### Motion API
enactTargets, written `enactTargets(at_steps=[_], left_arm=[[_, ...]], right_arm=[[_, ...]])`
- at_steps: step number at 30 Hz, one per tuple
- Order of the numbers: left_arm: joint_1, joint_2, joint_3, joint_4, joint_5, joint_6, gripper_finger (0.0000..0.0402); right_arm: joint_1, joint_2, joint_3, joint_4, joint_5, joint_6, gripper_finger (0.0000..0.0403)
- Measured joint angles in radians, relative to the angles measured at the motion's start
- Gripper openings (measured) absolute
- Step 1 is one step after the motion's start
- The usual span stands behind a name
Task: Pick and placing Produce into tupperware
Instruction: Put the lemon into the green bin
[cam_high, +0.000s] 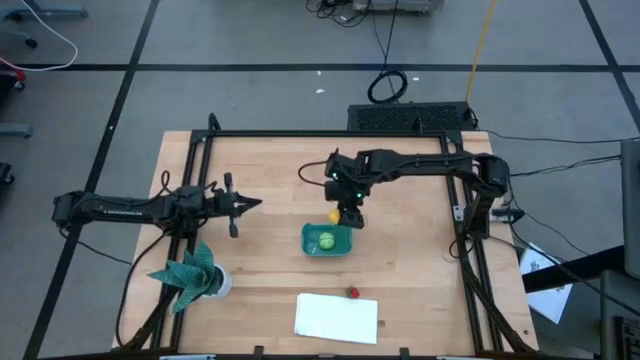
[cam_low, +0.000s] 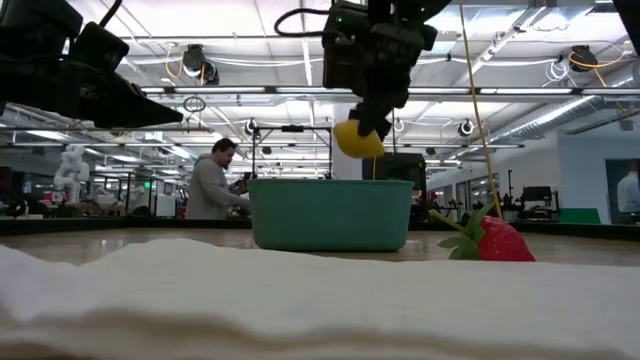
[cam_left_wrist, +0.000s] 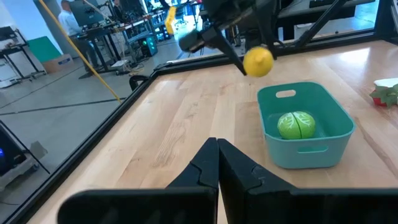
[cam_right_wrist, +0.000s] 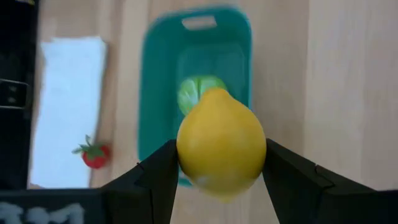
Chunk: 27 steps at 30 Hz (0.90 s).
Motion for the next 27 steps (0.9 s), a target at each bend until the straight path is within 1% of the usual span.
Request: enactTargets(at_steps=[3,13,17,20,27], left_arm=[[0.000,0.000,0.000,-0.002,0.000,0.001,0.0001],[0.000,0.000,0.000,-0.006,0.000,0.007,0.0001],[0.000,0.000,0.000,-0.006,-0.001,0.007,0.0001],[0.001,0.000,0.000,-0.006,-0.006,0.006,0.0001],[0.001,0.000,0.000,-0.022,-0.009,0.004,0.0001]], right_arm=[[-0.012,0.009,0.002,0.022,-0.040,-0.020,0.0192],[-0.013,0.035,0.001,0.043,-0.046,-0.095,0.0192],[-0.012,0.071,0.000,0.033,-0.112,-0.098,0.0192],[-0.006,0.093,0.000,0.031,-0.141,-0.105,0.0192],[0.010,0.137,0.000,0.019,-0.144,-0.193,0.0192]])
